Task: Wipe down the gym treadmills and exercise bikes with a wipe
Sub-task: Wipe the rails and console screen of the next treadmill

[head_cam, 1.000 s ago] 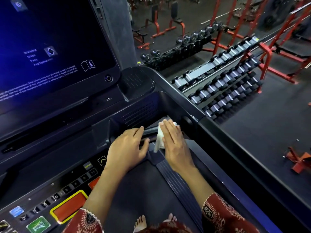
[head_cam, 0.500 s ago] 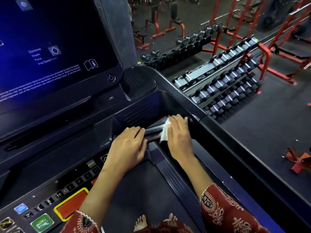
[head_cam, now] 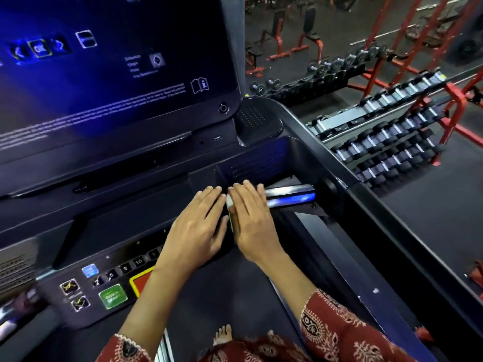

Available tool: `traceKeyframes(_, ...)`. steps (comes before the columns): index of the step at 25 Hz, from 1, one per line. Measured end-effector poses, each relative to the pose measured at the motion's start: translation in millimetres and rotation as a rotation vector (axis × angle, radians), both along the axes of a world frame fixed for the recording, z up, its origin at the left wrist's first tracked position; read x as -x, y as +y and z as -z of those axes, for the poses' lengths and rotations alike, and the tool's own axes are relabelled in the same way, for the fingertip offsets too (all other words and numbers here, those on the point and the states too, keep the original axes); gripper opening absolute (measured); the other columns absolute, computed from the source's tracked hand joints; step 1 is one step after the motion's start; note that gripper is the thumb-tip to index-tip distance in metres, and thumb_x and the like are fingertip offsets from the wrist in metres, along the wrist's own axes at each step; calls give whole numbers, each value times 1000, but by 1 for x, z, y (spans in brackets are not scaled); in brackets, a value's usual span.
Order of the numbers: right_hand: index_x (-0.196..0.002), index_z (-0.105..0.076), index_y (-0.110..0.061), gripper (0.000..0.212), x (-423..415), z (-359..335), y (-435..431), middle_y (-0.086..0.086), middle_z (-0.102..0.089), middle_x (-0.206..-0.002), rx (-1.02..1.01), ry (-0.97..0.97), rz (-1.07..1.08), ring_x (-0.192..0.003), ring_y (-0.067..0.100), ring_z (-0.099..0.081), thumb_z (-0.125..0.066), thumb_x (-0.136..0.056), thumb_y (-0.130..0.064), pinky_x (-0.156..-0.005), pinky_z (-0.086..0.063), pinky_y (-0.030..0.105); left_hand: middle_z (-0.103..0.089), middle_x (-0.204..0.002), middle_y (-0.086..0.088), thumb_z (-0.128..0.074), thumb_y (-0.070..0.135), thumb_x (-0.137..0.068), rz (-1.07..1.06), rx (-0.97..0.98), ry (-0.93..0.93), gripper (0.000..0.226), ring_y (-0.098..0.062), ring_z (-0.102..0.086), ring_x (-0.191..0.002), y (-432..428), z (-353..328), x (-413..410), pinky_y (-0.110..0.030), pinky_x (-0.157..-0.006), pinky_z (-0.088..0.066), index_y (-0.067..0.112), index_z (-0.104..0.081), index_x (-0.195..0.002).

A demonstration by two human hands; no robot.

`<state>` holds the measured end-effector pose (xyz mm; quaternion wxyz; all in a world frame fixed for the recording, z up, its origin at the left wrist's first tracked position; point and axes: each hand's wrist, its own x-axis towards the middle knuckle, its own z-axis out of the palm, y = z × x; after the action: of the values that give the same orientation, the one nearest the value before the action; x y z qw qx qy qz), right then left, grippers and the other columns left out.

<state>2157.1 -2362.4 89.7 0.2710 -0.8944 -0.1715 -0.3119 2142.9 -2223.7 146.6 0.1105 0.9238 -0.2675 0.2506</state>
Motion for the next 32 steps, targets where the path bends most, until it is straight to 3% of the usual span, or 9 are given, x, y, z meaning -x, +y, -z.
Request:
traceKeyframes(2,-133,-50,4,43,-4,7,-20,18,-52,-137,193,-97,-94,-133,31,-41,-47,-91,-6,-117,-22,44,-58,-126,-23,-47,20,-91,11,-3,10,41,-36,-56,-118,3,0,4,-40,-105,-37,-8,-60,-119)
traceKeyframes(4,-142,-38,-2,56,-5,20,-51,15,-41,-147,322,-138,-22,-139,28,-34,-55,-88,-2,-117,-22,45,-56,-129,-22,-46,20,-93,12,-3,16,42,-35,-54,-121,5,0,6,-41,-105,-36,-8,-59,-121)
traceKeyframes(7,-144,-31,-1,64,2,26,-56,15,-32,-151,284,-130,96,-143,29,-27,-60,-88,0,-118,-20,45,-56,-130,-22,-45,19,-93,5,-9,13,42,-35,-53,-122,4,-1,8,-41,-107,-35,-8,-59,-121)
traceKeyframes(11,-141,-36,0,51,-7,13,-28,13,-39,-148,327,-260,-93,-139,26,-36,-53,-93,2,-114,-30,43,-56,-128,-24,-45,19,-91,18,-11,-2,42,-37,-54,-120,4,-2,7,-41,-107,-34,-9,-60,-120)
traceKeyframes(13,-141,-37,-1,50,-10,18,-50,13,-39,-147,387,-277,-68,-138,25,-37,-54,-94,0,-115,-29,43,-57,-128,-24,-45,18,-91,22,-13,-10,42,-37,-54,-120,4,-1,7,-41,-106,-33,-10,-60,-119)
traceKeyframes(18,-139,-38,6,61,-3,35,-99,20,-40,-146,216,-150,202,-142,28,-28,-68,-86,-1,-118,-22,45,-60,-123,-23,-44,15,-91,28,-31,-34,39,-37,-55,-118,-4,3,6,-43,-106,-34,-9,-63,-114)
traceKeyframes(24,-137,-42,3,41,-4,22,-70,18,-46,-143,284,-195,-25,-136,28,-39,-45,-96,2,-114,-31,43,-64,-114,-24,-42,16,-86,97,-104,-34,42,-38,-62,-109,-31,4,-4,-44,-106,-30,-10,-65,-110)
traceKeyframes(29,-138,-41,4,49,-3,41,-122,20,-41,-145,-78,41,229,-141,29,-28,-36,-103,-30,-120,-15,37,-64,-115,-22,-42,18,-86,110,-101,-11,43,-36,-63,-106,-46,10,-11,-44,-104,-40,-8,-65,-113)
traceKeyframes(32,-138,-42,5,48,-3,28,-86,22,-41,-145,-189,64,203,-140,32,-29,-39,-102,-27,-119,-17,40,-65,-114,-23,-43,19,-86,122,-91,10,44,-37,-63,-105,-54,14,-16,-50,-98,-44,-9,-65,-112)
